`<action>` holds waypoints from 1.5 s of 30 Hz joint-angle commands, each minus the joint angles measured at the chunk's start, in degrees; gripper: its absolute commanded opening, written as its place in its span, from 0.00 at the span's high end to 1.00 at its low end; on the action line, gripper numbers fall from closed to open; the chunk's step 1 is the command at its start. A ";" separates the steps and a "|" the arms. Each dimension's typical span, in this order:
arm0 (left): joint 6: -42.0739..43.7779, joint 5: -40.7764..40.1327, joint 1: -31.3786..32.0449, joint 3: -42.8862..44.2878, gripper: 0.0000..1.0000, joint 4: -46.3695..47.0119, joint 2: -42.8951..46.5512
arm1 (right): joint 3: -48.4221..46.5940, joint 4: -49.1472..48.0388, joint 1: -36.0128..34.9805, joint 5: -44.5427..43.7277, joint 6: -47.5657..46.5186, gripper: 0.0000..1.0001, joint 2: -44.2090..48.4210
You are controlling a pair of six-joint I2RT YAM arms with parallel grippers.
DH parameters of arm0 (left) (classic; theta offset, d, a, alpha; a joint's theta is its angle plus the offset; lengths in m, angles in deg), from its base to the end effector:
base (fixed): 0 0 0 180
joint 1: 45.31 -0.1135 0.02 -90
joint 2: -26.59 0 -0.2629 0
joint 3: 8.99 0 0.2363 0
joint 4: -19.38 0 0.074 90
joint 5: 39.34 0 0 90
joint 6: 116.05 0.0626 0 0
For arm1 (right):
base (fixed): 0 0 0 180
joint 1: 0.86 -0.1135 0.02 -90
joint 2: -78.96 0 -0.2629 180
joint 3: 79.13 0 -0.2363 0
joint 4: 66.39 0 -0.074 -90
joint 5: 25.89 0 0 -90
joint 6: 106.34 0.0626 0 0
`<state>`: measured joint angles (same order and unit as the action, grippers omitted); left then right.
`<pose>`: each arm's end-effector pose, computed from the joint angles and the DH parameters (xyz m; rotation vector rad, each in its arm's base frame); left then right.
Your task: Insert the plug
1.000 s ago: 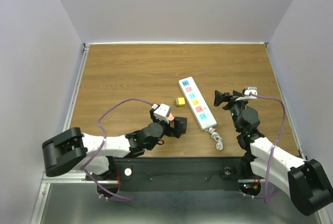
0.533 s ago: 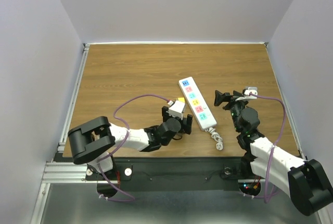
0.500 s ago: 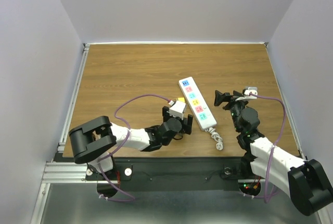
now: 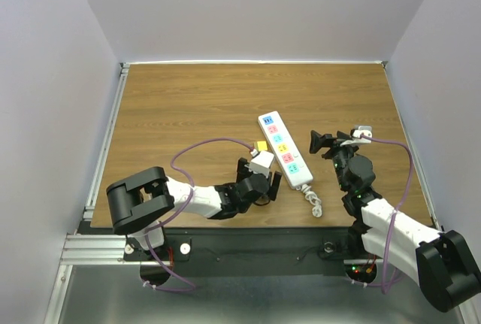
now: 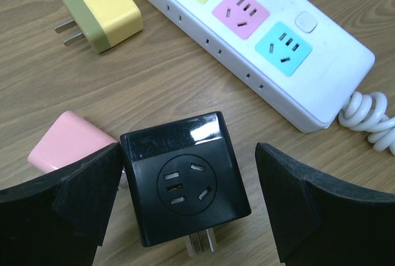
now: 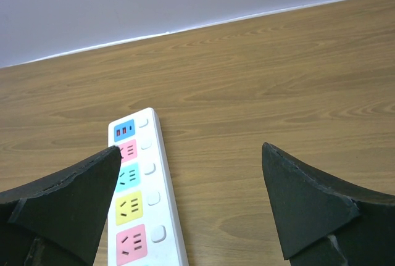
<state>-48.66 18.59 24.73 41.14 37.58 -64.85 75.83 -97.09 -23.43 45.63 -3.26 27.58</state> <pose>0.1408 -0.2903 0.1705 0.4368 1.8969 -0.5340 0.1929 0.0587 0.2242 0.1366 1.4979 0.2599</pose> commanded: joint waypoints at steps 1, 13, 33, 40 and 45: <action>-0.59 -1.58 0.36 2.72 0.05 -2.05 -1.11 | -1.54 -1.09 -0.37 -1.12 0.01 0.00 0.05; 6.15 -2.55 0.36 -1.04 1.00 6.26 6.33 | -3.20 -0.74 -0.29 12.74 0.01 0.00 -1.27; 30.69 11.34 0.27 -13.27 1.00 28.44 26.05 | -11.82 6.57 -0.29 58.80 12.84 0.00 -1.80; 32.71 10.80 0.01 -13.27 1.00 27.13 27.37 | -12.70 1.64 -0.28 65.32 17.94 0.00 -6.80; 34.38 11.77 -0.25 -11.87 1.00 25.81 26.58 | -12.79 -2.49 -0.37 69.36 20.75 0.00 -9.44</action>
<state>-17.10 29.41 24.65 27.79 60.13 -39.41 65.32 -92.96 -23.43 109.45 14.03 18.93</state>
